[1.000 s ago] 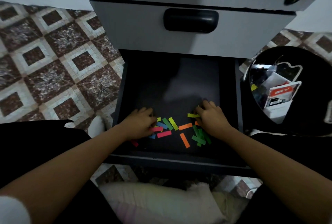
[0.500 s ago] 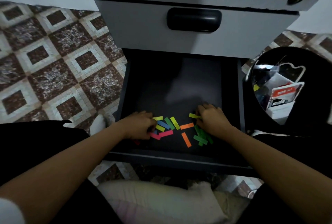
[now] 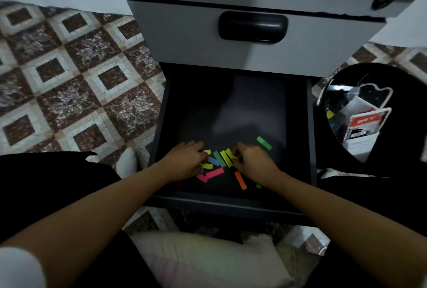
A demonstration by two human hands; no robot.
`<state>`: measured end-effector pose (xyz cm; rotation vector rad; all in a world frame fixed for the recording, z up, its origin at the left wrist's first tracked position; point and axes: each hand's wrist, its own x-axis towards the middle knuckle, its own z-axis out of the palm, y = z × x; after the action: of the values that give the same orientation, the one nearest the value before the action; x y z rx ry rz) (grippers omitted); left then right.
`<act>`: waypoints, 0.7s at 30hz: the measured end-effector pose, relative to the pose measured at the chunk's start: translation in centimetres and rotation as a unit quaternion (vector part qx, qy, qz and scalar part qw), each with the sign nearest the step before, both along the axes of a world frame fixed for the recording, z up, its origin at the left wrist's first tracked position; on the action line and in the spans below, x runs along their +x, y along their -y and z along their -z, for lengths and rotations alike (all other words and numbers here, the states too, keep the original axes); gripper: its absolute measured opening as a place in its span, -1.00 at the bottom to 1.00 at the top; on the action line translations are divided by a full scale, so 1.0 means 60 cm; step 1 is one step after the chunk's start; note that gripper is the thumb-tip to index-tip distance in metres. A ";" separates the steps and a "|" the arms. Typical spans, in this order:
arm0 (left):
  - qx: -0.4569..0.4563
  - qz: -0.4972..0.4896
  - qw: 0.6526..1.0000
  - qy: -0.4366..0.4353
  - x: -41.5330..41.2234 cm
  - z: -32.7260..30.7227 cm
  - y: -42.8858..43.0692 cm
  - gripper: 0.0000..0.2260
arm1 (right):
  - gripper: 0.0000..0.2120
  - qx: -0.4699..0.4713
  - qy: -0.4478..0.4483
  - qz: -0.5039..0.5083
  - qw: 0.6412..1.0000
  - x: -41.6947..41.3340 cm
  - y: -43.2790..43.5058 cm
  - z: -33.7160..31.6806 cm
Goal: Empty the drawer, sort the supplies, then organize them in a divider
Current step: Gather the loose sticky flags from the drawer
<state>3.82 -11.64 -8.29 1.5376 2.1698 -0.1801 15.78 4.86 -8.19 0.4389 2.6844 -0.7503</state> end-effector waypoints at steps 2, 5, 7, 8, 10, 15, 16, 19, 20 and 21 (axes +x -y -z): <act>0.000 -0.006 1.000 -0.003 0.001 0.001 0.000 -0.69 | -0.79 0.001 0.003 -0.006 1.000 -0.001 0.009 0.002; -0.003 -0.011 1.000 -0.010 0.002 0.003 0.002 -0.70 | -0.79 0.020 -0.001 -0.018 1.000 -0.005 0.018 0.006; 0.001 -0.017 1.000 -0.021 0.002 0.005 0.003 -0.71 | -0.78 0.041 -0.004 -0.027 0.999 -0.006 0.022 0.009; 0.002 -0.019 0.999 -0.028 0.003 0.006 0.003 -0.71 | -0.78 0.050 -0.005 -0.032 0.998 -0.006 0.023 0.011; 0.000 -0.020 0.999 -0.033 0.004 0.005 0.002 -0.68 | -0.78 0.066 -0.007 -0.040 0.997 -0.007 0.024 0.014; -0.013 -0.004 0.999 -0.046 0.007 0.008 0.000 -0.64 | -0.75 0.079 0.009 -0.034 0.996 -0.011 0.030 0.017; -0.010 -0.007 0.999 -0.046 0.007 0.009 -0.001 -0.65 | -0.75 0.077 0.012 -0.029 0.997 -0.012 0.030 0.018; 0.001 -0.035 0.999 -0.021 0.006 0.012 -0.001 -0.72 | -0.77 0.054 0.024 0.004 0.998 -0.016 0.029 0.020; 0.009 -0.054 0.999 -0.004 0.005 0.012 -0.002 -0.76 | -0.77 0.044 0.027 0.020 0.998 -0.018 0.028 0.021; 0.019 -0.073 0.997 0.015 0.004 0.012 -0.002 -0.80 | -0.77 0.036 0.030 0.031 0.998 -0.018 0.027 0.021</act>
<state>4.04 -11.51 -9.01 1.3858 2.2622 -0.0687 14.68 3.26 -9.43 0.5551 2.6581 -0.6491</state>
